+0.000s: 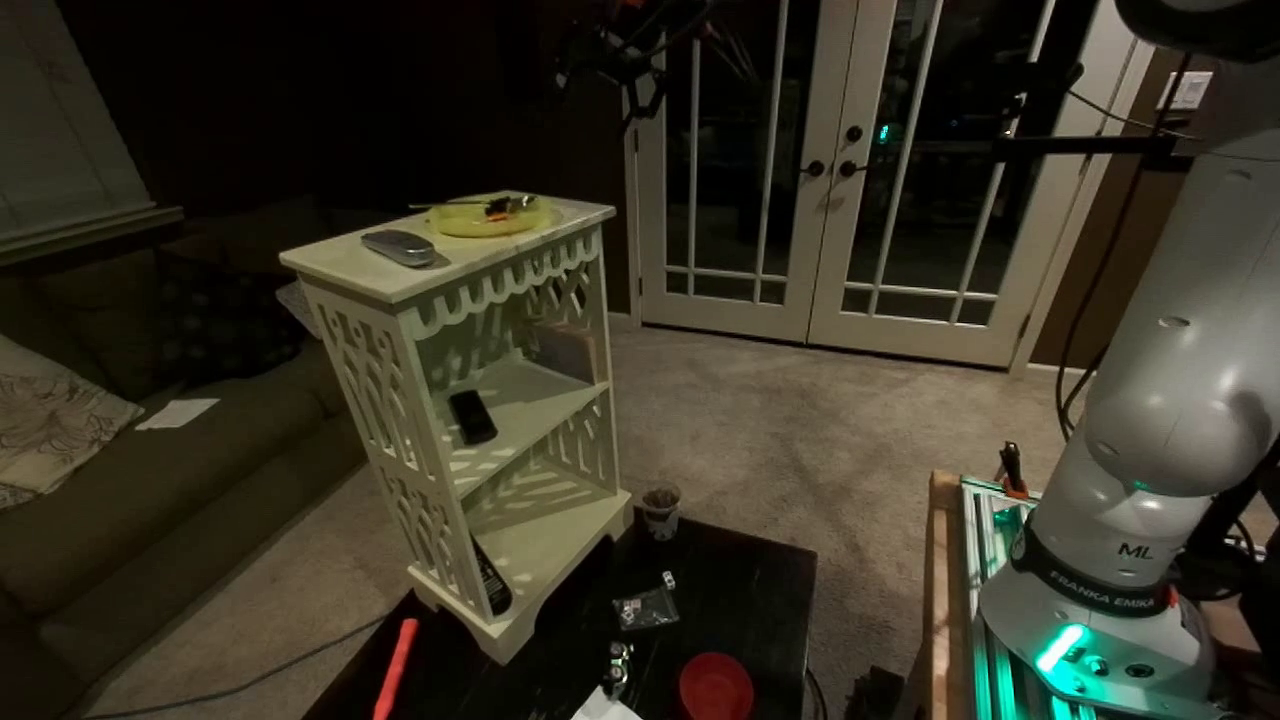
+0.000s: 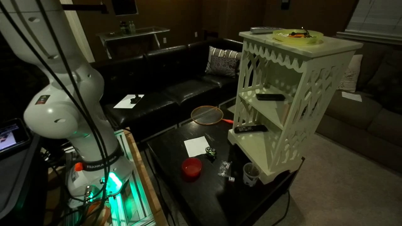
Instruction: Put the plate on the top part of the shelf
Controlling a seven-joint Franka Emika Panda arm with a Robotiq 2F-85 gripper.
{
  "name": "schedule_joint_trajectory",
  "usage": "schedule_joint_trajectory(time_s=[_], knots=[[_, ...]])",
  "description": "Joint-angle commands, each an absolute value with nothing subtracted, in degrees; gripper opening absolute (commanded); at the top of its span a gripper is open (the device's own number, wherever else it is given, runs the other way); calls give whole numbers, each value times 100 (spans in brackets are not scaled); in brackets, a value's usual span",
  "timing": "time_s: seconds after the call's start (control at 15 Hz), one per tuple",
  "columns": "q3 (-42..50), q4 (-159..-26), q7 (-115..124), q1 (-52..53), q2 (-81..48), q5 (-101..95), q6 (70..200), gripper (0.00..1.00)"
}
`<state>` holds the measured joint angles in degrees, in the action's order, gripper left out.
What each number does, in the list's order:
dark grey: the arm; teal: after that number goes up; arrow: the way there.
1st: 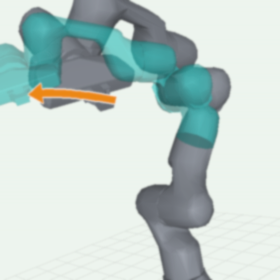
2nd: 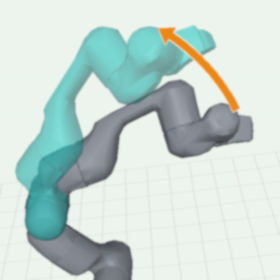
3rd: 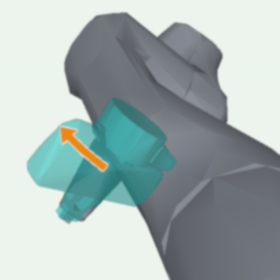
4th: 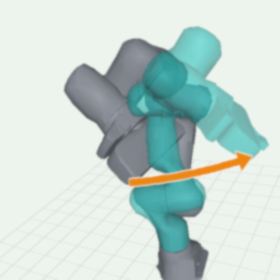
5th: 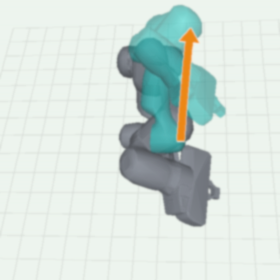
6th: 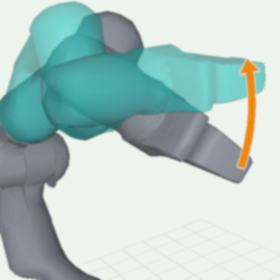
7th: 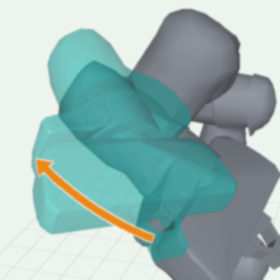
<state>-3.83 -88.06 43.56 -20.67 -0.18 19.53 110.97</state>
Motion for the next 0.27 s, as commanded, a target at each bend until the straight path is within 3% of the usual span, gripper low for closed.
schedule_joint_trajectory(time_s=[0.0,0.2], knots=[[458,-9038,2799,-1749,548,2550,10480,100],[742,-8828,2757,-1571,433,2446,10440,100]])
